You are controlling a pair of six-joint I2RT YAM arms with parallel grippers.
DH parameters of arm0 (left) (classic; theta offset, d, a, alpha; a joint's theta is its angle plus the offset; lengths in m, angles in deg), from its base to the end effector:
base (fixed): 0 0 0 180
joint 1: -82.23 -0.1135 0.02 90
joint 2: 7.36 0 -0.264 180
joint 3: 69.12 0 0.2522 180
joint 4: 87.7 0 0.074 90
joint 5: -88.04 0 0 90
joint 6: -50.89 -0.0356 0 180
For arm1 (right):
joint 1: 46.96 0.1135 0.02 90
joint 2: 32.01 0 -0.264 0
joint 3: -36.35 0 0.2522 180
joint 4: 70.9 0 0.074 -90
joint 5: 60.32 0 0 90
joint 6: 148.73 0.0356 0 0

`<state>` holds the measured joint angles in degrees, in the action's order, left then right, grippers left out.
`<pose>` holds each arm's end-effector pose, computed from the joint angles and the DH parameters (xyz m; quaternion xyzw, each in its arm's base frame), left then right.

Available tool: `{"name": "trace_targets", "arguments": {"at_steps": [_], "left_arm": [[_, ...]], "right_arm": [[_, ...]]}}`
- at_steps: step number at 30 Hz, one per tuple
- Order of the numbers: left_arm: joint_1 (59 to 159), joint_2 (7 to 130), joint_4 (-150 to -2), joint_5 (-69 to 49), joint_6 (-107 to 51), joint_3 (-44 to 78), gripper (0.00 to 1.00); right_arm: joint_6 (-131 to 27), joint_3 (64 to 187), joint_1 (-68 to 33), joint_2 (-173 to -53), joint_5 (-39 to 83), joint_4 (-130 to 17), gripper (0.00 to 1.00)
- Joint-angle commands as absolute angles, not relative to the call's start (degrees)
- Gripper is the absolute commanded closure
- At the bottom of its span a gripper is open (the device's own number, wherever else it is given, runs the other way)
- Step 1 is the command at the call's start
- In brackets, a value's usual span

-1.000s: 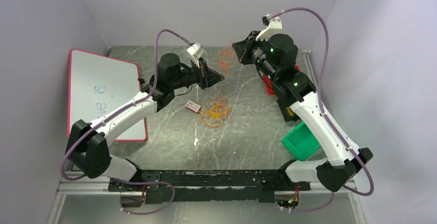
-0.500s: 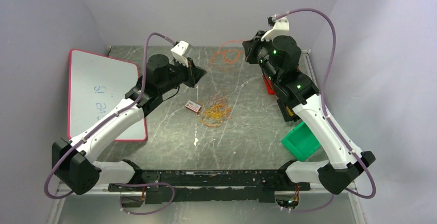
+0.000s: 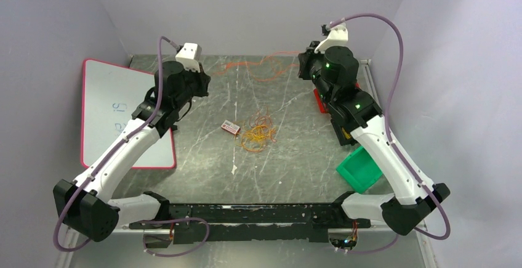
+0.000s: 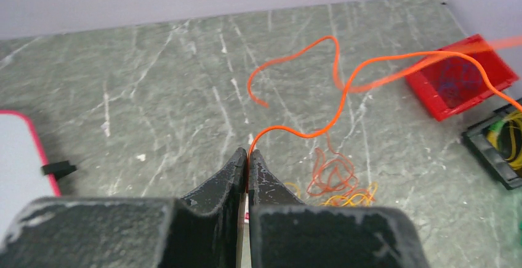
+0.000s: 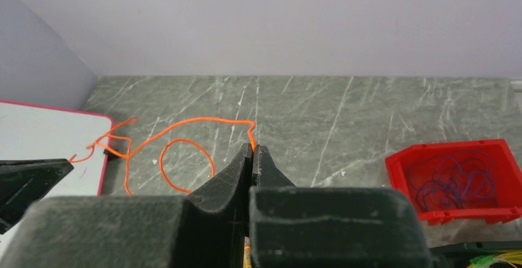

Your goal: Untangle the cables

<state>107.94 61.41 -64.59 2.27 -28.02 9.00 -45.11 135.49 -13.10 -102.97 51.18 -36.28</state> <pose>0.2531 -0.1189 0.3745 0.0774 0.7827 -0.1672 0.5945 0.2254 0.1355 0.4701 -0.0064 0.7431 0.1362 0.6552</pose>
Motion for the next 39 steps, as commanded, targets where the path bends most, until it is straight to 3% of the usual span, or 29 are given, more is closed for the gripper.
{"name": "trace_targets", "arguments": {"at_steps": [1,9,20,29,36,37,39], "left_arm": [[106.4,60.7,-61.0,9.2,-29.2,12.2,0.93],[102.5,60.2,-57.7,13.4,-27.1,12.2,0.93],[100.5,59.6,-58.8,9.8,-27.0,10.9,0.93],[100.5,60.1,-64.8,-12.5,-30.6,9.3,0.93],[101.1,65.8,-68.7,-30.8,-29.4,10.1,0.93],[101.9,66.8,-69.1,-31.9,-29.3,10.3,0.91],[103.8,68.4,-68.8,-32.4,-29.8,11.5,0.78]], "right_arm": [[-45.9,134.5,-12.9,-101.5,54.9,-36.3,1.00],[-43.6,132.0,-13.2,-99.8,67.7,-35.0,1.00],[-44.6,130.5,-14.1,-99.4,67.4,-35.5,1.00],[-44.7,132.8,-14.1,-99.0,56.8,-32.2,1.00],[-41.4,134.9,-14.0,-96.5,61.8,-26.7,1.00],[-41.0,135.2,-14.1,-95.9,62.8,-26.2,1.00],[-40.1,135.7,-14.1,-94.7,64.9,-25.3,1.00]]}}
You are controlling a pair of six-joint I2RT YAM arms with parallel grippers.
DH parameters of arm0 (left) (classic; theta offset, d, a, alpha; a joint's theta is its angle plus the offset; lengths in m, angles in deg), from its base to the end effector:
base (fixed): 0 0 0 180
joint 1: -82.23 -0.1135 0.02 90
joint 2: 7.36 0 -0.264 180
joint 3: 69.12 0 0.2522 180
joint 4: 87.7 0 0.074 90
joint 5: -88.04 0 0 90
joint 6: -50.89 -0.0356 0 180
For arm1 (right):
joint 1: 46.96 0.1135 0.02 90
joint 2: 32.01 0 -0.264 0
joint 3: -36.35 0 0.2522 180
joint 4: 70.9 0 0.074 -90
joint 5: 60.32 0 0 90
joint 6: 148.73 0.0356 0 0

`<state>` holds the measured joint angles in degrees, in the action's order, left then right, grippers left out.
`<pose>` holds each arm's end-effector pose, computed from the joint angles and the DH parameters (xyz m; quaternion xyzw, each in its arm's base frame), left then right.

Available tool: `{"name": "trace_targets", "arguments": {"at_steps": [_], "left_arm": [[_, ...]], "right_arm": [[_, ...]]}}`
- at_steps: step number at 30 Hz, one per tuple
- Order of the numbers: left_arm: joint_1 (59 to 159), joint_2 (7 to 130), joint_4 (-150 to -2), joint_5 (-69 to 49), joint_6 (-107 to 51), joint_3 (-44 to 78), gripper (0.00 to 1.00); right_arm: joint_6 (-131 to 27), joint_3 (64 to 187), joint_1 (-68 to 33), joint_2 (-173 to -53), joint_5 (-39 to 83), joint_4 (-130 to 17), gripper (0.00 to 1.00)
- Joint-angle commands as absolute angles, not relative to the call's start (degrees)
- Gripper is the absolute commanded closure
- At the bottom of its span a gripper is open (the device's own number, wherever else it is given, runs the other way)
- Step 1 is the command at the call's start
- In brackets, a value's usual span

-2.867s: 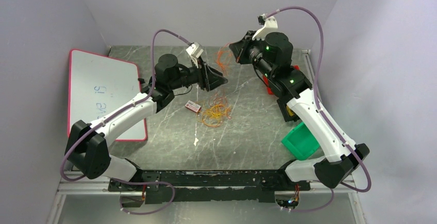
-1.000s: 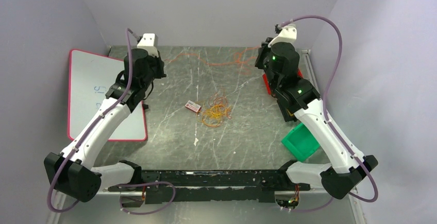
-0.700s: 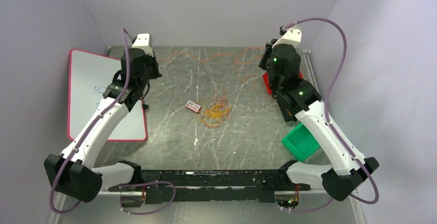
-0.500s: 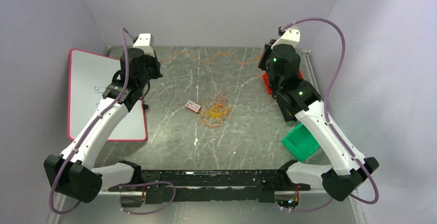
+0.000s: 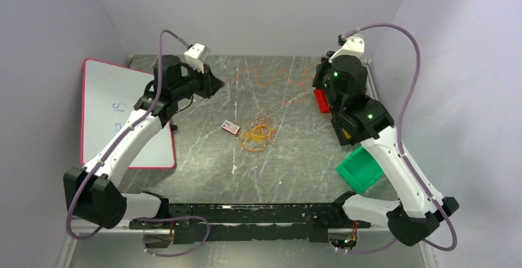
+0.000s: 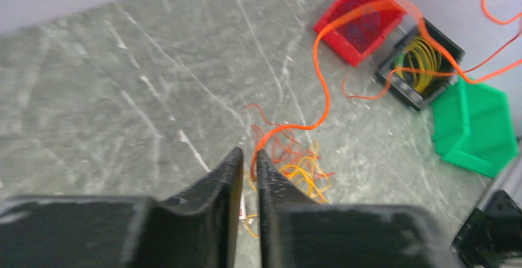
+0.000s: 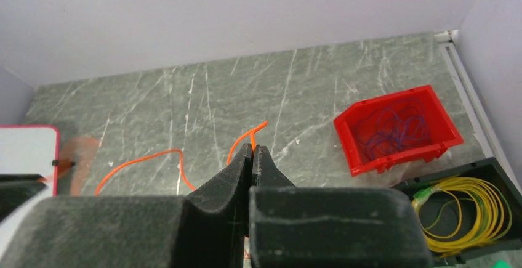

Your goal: Untangle the cables

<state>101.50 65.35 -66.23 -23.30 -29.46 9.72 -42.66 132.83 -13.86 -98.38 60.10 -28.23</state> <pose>0.2748 -0.1098 0.3642 0.1774 0.7692 -0.2914 0.5403 0.2063 0.1130 0.4591 0.0508 0.7689 0.0650 0.6340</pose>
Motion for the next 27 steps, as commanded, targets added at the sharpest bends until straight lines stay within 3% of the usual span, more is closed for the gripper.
{"name": "trace_targets", "arguments": {"at_steps": [1,5,8,12,20,27], "left_arm": [[104.8,69.1,-68.5,-32.3,-30.3,12.1,0.72],[106.8,70.6,-69.5,-33.2,-30.5,13.4,0.52],[106.8,71.2,-70.5,-33.3,-30.4,13.9,0.43],[106.8,72.1,-69.8,-32.9,-31.2,14.9,0.41],[106.8,72.9,-69.4,-33.3,-31.2,14.8,0.41],[106.8,72.9,-68.9,-32.2,-31.2,14.5,0.40]], "right_arm": [[-39.9,135.9,-14.1,-94.1,65.7,-24.9,1.00],[-38.8,136.6,-14.1,-92.5,69.7,-23.2,1.00],[-37.0,136.7,-14.1,-91.4,73.3,-21.4,1.00],[-34.7,135.6,-14.1,-89.8,78.0,-20.4,1.00],[-13.8,135.0,-14.1,-90.6,98.8,-6.0,1.00],[-2.6,135.2,-14.2,-92.4,104.6,2.5,1.00]]}}
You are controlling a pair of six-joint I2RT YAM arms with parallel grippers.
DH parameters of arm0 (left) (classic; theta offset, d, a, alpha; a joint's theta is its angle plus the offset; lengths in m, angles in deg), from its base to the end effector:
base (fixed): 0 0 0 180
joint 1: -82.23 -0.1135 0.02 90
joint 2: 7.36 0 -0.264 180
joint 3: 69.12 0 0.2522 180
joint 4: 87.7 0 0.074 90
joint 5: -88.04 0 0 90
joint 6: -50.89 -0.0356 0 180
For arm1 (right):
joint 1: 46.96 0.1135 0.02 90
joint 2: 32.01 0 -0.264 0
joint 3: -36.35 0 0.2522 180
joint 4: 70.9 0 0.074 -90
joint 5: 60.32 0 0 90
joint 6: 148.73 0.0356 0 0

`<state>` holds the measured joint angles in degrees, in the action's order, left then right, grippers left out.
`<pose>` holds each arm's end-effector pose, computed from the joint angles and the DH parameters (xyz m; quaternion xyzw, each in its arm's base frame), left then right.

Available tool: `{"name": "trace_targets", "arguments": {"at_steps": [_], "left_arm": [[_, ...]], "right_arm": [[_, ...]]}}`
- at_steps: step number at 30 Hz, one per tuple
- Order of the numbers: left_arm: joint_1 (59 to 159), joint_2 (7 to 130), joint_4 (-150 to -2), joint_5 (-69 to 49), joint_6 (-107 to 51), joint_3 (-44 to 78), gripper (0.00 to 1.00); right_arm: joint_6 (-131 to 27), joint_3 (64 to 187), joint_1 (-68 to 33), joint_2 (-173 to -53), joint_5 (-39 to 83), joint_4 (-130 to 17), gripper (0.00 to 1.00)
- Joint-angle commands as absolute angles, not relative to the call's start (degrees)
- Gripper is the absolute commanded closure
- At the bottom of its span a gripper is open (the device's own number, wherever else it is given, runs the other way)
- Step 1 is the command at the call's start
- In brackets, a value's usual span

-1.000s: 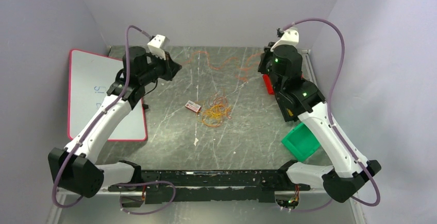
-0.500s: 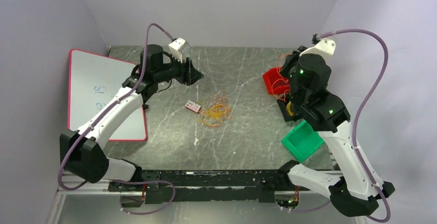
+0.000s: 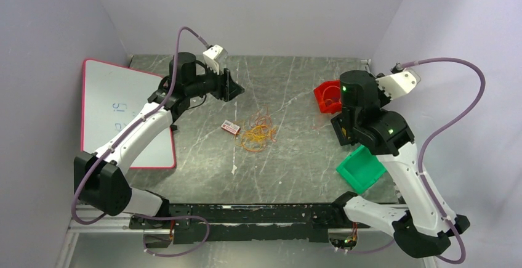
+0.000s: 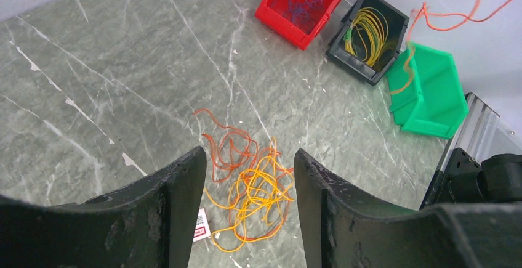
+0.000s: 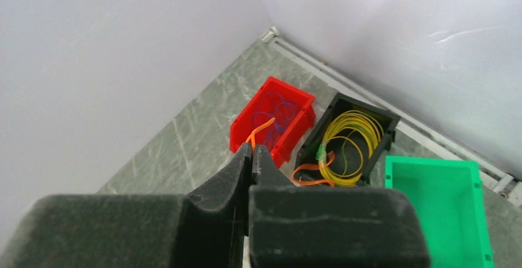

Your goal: Untangle the cables

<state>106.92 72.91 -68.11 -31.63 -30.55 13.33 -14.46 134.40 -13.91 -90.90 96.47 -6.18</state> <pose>0.2902 -0.1528 0.3519 0.2594 0.7501 -0.3614 0.4893 0.1508 0.0591 0.4608 0.3611 0.6743 -0.0855 0.6385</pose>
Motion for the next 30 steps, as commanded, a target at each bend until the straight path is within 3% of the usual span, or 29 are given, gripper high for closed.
{"name": "trace_targets", "arguments": {"at_steps": [1,5,15,19,24,30], "left_arm": [[106.8,73.0,-68.8,-32.1,-31.2,14.6,0.40],[106.8,73.6,-68.3,-32.2,-31.2,15.5,0.40],[106.8,75.2,-68.0,-33.2,-31.0,16.5,0.41],[107.6,76.6,-68.9,-34.9,-30.5,17.1,0.40],[113.9,79.8,-67.6,-30.2,-32.8,20.4,0.37],[121.1,86.4,-71.5,-30.5,-31.8,23.9,0.33]], "right_arm": [[1.6,136.2,-14.2,-93.5,105.7,6.0,1.00],[16.9,140.2,-15.2,-97.9,107.6,21.5,1.00],[17.0,138.6,-20.5,-94.9,104.7,21.0,1.00],[-2.8,136.7,-20.5,-88.7,105.1,7.7,1.00],[-32.3,128.4,-20.5,-76.6,96.5,-20.6,1.00],[-43.0,128.2,-20.4,-69.9,87.3,-34.5,1.00]]}}
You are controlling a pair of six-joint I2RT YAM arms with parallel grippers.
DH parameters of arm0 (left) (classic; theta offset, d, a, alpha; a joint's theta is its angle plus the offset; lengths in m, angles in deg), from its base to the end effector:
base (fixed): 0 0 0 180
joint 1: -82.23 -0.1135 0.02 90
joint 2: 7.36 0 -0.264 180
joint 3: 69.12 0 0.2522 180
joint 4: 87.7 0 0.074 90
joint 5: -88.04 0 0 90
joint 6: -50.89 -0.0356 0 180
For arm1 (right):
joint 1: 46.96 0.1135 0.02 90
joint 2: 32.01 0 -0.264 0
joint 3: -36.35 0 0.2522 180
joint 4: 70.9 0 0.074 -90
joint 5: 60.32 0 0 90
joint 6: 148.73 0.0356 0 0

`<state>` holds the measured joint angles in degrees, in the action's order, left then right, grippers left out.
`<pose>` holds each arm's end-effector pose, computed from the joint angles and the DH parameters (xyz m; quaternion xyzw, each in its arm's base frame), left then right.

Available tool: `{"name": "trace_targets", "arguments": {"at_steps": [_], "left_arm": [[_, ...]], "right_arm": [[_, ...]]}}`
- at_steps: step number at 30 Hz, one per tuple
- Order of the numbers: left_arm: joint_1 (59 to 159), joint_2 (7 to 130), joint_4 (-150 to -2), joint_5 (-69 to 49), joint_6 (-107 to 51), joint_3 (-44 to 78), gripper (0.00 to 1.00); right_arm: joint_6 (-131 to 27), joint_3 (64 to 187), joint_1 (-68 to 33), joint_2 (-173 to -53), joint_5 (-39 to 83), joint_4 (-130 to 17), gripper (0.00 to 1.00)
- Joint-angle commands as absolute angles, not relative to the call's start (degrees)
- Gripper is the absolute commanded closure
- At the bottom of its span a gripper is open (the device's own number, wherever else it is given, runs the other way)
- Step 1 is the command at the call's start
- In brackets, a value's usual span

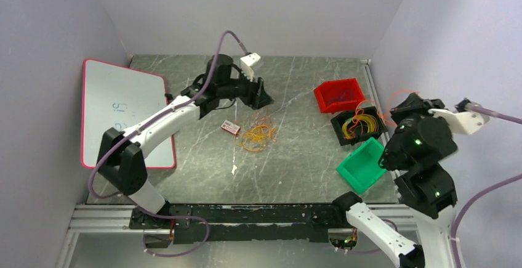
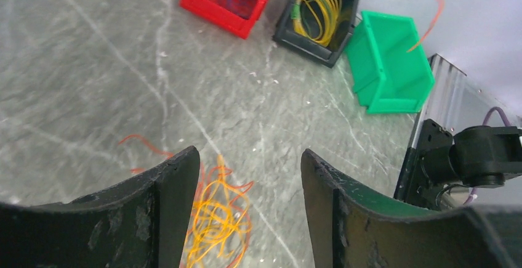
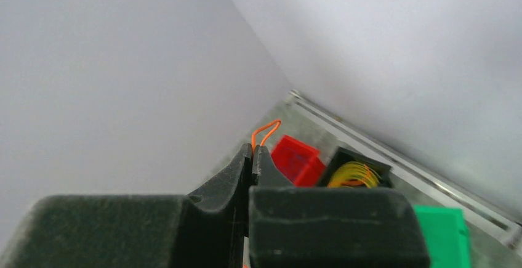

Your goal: Untangle the cables

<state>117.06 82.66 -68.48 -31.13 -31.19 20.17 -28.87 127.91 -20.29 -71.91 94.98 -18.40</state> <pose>0.2947 -0.2262 0.3384 0.3250 0.7371 -0.3945 0.4421 0.0706 -0.0007 0.4794 0.3952 0.5889 -0.0586 0.7025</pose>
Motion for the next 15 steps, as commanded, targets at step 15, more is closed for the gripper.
{"name": "trace_targets", "arguments": {"at_steps": [15], "left_arm": [[141.1,107.3,-79.9,-23.2,-31.5,41.3,0.25]], "right_arm": [[-48.3,134.4,-20.3,-69.1,67.8,-53.8,1.00]]}}
